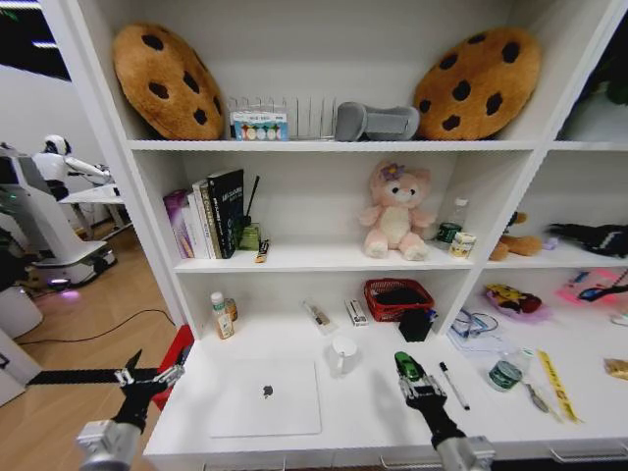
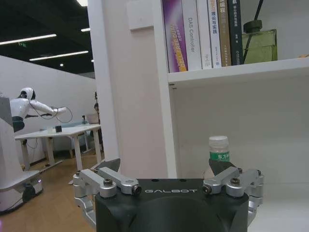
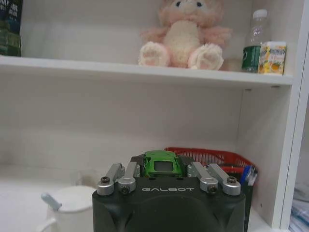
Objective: Organize the objects on the table.
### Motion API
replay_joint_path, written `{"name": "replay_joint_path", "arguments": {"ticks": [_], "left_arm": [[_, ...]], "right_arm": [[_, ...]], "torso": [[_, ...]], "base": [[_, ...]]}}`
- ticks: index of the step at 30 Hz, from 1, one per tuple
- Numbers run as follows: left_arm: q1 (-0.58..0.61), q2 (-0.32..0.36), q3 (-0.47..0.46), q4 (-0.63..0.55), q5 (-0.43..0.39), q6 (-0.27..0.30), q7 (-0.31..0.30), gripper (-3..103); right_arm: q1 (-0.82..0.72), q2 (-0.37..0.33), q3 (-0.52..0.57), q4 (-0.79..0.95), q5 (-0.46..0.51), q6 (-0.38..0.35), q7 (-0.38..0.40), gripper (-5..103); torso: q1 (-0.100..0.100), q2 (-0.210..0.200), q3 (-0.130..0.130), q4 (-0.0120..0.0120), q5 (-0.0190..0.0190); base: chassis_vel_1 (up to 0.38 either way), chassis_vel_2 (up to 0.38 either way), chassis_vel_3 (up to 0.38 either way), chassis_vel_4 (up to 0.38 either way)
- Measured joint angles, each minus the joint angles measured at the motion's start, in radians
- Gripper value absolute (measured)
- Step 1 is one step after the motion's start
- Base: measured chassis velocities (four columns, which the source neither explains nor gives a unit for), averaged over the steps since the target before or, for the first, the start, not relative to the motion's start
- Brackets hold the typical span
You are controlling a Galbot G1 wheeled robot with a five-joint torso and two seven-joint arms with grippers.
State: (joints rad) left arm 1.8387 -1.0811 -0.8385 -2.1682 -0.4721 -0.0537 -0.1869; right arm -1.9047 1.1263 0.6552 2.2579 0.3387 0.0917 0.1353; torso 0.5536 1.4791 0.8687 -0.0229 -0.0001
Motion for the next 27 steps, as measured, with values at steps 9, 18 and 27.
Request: {"name": "replay_joint_path", "arguments": {"ticks": [9,18,27], "left_arm": [[-0.027,0.001,0.002,0.004,-0.039,-0.015,0.000,100],[-0.038,-0.005,0.008,-0.017,-0.079,-0.009,-0.008,100],[-0.038,-0.006,0.009,-0.019,-0.079,-0.005,-0.012,100]], "right_arm": [[0.043,-0.118,0.054,0.136,0.138,-0.109,0.023,37],[0.133,-0.217,0.090,0.206,0.308,-0.218,0.066,37],[0.393,-0.349,0.067,0.139,0.518,-0.291,0.097,37]], "torso": [[0.000,0.000,0.000,0.0002,0.0000],[0.000,0.000,0.000,0.0001,0.0001],[0.000,0.000,0.000,0.0003,0.0000]], "base": [[0.000,0.000,0.000,0.000],[0.000,0.000,0.000,0.000],[0.000,0.000,0.000,0.000]]}}
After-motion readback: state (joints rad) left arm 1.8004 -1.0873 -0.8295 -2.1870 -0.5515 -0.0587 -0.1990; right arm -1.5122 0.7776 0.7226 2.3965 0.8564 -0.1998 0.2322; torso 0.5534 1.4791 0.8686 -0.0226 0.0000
